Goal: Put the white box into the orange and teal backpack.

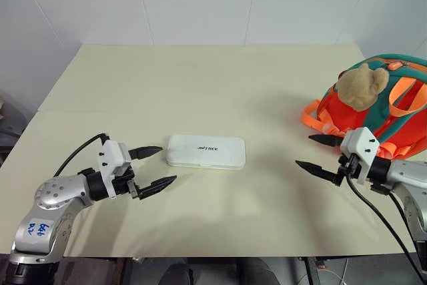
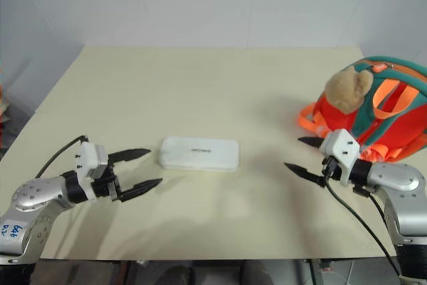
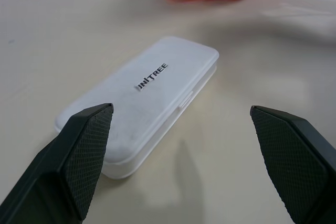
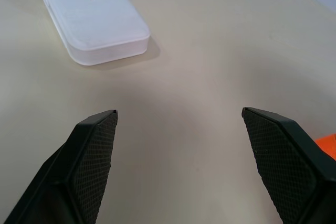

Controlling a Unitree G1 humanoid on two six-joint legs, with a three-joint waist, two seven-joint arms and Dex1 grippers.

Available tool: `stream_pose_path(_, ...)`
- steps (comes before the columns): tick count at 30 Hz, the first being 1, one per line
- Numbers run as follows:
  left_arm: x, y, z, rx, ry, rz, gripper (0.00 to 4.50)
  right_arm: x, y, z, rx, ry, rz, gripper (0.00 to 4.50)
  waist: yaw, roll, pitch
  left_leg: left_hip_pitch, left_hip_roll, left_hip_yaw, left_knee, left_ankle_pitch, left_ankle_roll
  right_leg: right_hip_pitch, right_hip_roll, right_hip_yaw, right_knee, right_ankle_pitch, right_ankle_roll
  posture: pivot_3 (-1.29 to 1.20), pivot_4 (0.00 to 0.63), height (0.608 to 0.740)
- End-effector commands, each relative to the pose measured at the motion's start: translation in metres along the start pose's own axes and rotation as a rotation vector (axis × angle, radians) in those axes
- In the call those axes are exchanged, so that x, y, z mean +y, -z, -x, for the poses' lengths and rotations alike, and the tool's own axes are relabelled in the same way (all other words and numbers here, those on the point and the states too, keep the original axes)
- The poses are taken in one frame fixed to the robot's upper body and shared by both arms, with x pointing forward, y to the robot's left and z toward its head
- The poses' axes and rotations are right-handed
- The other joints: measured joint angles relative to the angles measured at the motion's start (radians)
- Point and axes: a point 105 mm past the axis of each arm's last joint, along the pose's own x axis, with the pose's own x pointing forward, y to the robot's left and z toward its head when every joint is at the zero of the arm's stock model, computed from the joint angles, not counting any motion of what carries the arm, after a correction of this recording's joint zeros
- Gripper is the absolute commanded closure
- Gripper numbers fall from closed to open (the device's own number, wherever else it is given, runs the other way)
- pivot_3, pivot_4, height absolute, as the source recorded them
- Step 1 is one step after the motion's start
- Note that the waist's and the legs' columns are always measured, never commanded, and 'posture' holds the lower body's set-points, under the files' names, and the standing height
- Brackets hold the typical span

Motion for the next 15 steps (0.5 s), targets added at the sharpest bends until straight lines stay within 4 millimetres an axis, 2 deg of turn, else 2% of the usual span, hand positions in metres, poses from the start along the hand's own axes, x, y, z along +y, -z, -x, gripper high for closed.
stream_pose_path(1,0.002,-0.005,0.002,0.005,0.029,-0.041,0.05,-0.012,-0.014,0.005,-0.028,0.038,0.047,0.0,0.0,0.0,0.0,0.0,0.0,0.0,0.0,0.0,0.0,0.0,0.0,0.0,0.0,0.0,0.0,0.0,0.15,0.74)
stream_pose_path(4,0.002,-0.002,0.002,0.02,0.069,-0.066,0.05,-0.01,-0.015,0.003,-0.035,0.035,0.039,0.0,0.0,0.0,0.0,0.0,0.0,0.0,0.0,0.0,0.0,0.0,0.0,0.0,0.001,0.0,0.0,0.0,0.15,0.74)
stream_pose_path(6,0.009,-0.007,0.003,0.008,0.047,-0.066,0.05,-0.005,-0.013,0.0,-0.023,0.004,0.039,0.0,0.0,0.0,0.0,0.0,0.0,0.0,0.0,0.0,0.0,0.0,0.0,0.0,0.0,0.0,0.0,0.0,0.15,0.74)
stream_pose_path(12,0.017,-0.007,0.013,0.037,0.038,-0.066,0.05,-0.004,-0.017,-0.012,-0.051,-0.041,0.055,0.0,-0.003,0.0,0.0,0.0,0.0,0.0,0.0,0.0,0.0,0.0,0.0,0.0,0.0,0.0,0.0,0.0,0.15,0.74)
stream_pose_path(13,0.018,-0.008,0.017,0.027,0.03,-0.071,0.23,-0.003,-0.018,-0.017,-0.056,-0.047,0.055,0.0,-0.004,0.0,0.0,0.0,0.0,0.0,0.0,0.0,0.0,0.0,0.0,0.0,0.0,0.0,0.0,0.0,0.15,0.74)
stream_pose_path(15,0.021,-0.006,0.022,0.042,0.009,-0.083,0.62,0.002,-0.016,-0.025,-0.053,-0.071,0.062,0.38,-0.006,0.0,0.0,0.0,0.001,0.0,0.0,0.0,0.0,0.0,0.001,0.0,0.0,0.0,0.0,0.0,0.15,0.74)
